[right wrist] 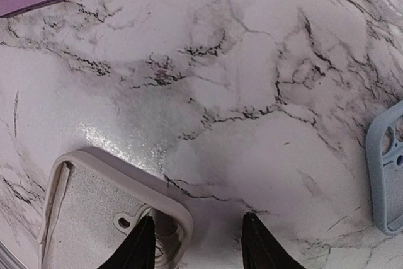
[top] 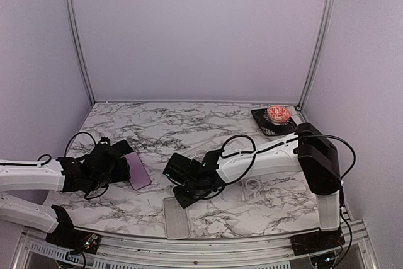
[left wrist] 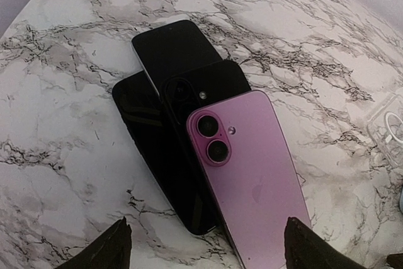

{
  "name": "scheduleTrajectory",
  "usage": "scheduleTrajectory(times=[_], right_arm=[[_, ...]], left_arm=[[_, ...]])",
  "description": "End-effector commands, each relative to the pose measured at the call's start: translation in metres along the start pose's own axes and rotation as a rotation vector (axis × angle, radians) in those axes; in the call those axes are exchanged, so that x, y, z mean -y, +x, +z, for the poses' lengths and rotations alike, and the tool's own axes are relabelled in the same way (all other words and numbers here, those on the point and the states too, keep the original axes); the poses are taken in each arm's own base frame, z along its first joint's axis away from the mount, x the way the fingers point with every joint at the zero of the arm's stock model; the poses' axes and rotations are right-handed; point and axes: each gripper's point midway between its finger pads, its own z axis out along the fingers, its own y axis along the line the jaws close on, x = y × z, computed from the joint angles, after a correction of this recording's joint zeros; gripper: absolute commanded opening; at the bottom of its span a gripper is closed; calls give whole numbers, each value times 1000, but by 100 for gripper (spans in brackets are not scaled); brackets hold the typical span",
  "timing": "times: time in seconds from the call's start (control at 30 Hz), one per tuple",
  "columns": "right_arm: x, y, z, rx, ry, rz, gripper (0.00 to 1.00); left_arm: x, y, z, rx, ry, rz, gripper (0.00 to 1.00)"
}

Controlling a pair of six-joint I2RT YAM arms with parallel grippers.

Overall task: Put the phone into the phone case
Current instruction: Move the phone case to the center of the board.

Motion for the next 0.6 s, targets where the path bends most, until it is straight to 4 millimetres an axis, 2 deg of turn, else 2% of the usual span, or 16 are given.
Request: scheduleTrajectory(times=[0.0, 0.17, 0.23, 0.43, 0.57], right_arm=[[4, 25, -7, -87, 54, 11, 42], [-1, 30, -2, -100, 16, -1, 9], [10, 20, 3, -82, 44, 19, 0], [63, -42, 0, 72, 183, 61, 0], [88, -62, 11, 112, 209, 71, 0]], left_arm=[[-3, 1, 1, -6, -32, -11, 85], [-8, -2, 0, 17, -44, -10, 86], [-9, -2, -1, 21, -44, -11, 87], [-9, -4, -1, 29, -44, -18, 87], [7, -1, 2, 15, 49, -71, 88]])
